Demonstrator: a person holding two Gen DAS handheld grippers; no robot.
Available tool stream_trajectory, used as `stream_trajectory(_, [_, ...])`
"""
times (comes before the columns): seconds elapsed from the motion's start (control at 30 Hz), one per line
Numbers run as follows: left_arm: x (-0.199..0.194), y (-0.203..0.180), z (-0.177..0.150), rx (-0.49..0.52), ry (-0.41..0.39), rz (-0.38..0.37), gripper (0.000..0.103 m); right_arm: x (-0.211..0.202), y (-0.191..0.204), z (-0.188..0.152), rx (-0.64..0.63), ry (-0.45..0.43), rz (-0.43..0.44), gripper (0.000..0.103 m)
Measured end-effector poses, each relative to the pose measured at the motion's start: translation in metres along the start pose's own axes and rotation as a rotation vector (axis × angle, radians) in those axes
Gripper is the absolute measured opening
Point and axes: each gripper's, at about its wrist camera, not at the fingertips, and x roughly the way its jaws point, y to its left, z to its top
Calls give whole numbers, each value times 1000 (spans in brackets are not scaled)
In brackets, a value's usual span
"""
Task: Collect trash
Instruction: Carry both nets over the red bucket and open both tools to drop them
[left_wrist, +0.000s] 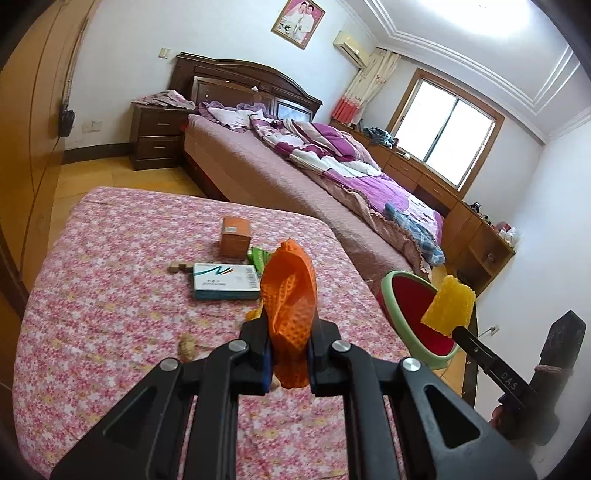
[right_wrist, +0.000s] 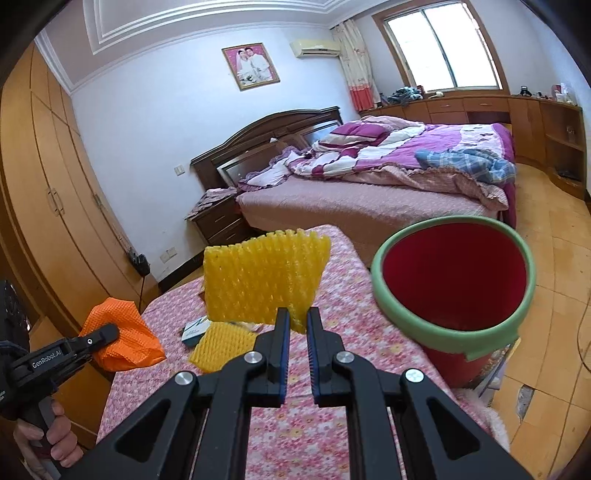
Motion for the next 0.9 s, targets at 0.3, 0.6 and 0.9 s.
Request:
stream_trajectory(0.3, [28,-38,10,46,30,-38,13,-6,-26,12,-11,-32,-48,11])
stream_trajectory(0.6, [73,-73,11,80,92,-68,13,9,-68,13,45,-12,-76,11])
stream_trajectory(0.9, [128,-127,14,175,163,-138,13,22,-118,20,88,-24,-182,11])
